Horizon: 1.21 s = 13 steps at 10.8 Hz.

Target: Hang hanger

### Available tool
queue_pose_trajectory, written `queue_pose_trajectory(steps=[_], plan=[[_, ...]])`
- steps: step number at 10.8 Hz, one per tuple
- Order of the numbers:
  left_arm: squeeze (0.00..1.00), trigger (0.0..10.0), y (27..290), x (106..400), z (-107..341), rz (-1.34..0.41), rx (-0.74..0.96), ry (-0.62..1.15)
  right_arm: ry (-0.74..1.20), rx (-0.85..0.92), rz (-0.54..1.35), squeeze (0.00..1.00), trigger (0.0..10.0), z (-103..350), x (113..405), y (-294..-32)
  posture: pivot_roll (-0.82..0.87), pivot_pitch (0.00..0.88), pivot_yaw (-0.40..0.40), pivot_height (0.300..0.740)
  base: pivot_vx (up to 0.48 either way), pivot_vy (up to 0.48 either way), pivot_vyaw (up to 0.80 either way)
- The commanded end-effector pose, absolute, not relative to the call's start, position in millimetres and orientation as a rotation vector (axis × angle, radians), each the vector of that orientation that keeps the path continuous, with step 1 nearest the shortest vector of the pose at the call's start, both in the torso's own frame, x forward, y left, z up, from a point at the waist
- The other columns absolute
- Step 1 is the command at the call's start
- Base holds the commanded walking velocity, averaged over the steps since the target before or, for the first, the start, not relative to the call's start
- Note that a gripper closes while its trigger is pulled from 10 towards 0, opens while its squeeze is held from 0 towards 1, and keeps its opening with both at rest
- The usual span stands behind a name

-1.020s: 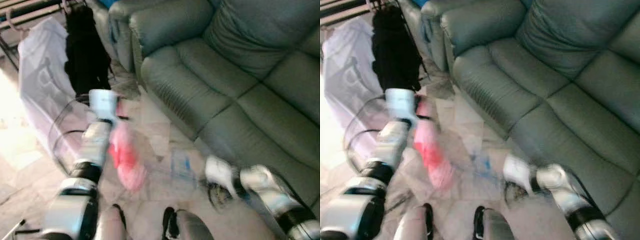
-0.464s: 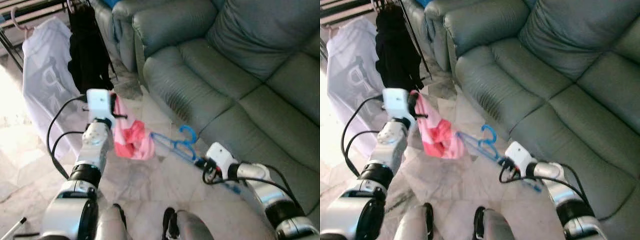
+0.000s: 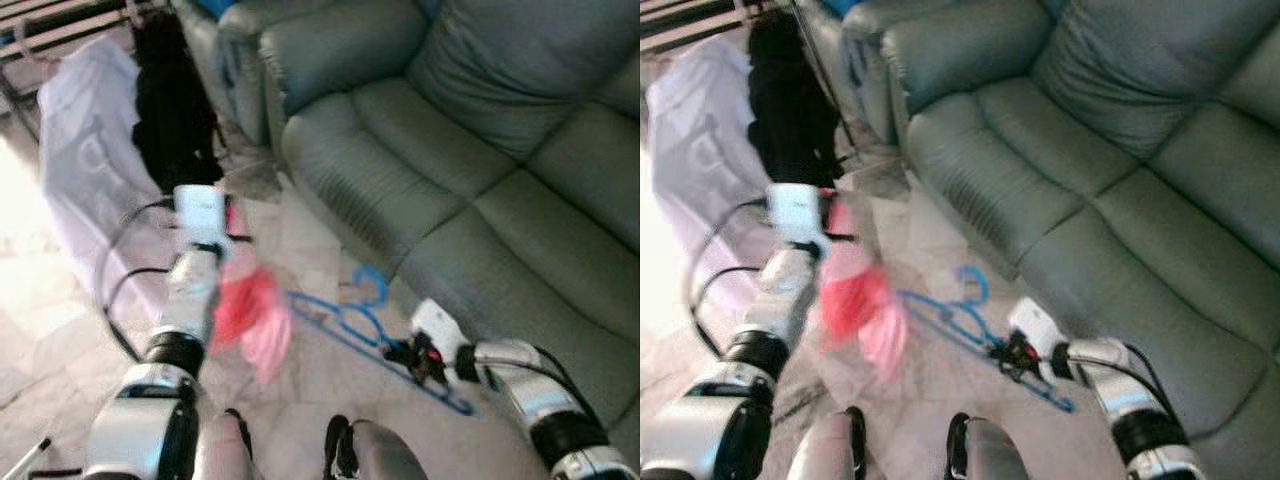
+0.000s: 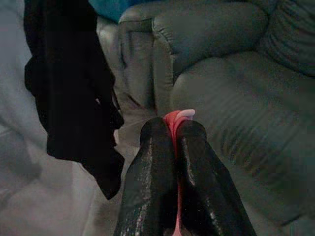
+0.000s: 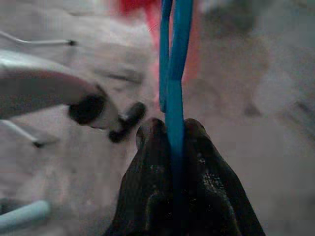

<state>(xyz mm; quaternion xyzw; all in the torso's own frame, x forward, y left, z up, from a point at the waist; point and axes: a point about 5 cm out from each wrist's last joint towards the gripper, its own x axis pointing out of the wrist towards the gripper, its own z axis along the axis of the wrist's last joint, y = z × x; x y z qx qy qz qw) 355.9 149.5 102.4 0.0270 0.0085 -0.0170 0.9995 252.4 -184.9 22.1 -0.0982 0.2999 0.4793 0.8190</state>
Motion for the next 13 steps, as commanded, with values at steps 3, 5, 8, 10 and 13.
queue_pose_trajectory(steps=[3,5,8,10,13], plan=[[0.0,10.0,164,358,109,0.094,0.06,-0.022,0.805,-0.374,1.172,0.0,10.0,9,224,-200,-0.04,0.169,-0.072,0.74,0.0,0.0,0.0],[0.0,10.0,158,350,85,-0.016,0.144,0.091,0.463,-0.267,0.795,0.0,10.0,38,279,-192,-0.05,0.164,-0.077,0.74,0.0,0.0,0.0],[0.0,10.0,168,308,21,-0.179,0.278,0.354,0.296,-0.081,0.545,0.0,10.0,57,297,-191,-0.05,0.158,-0.075,0.74,0.0,0.0,0.0],[0.0,10.0,176,286,8,-0.244,0.234,0.331,0.368,-0.094,0.537,0.0,10.0,32,276,-178,-0.04,0.156,-0.075,0.74,0.0,0.0,0.0],[0.0,10.0,192,275,3,-0.163,0.319,0.32,0.686,-0.256,1.021,0.0,10.0,6,225,-168,-0.03,0.157,-0.073,0.74,0.0,0.0,0.0]])
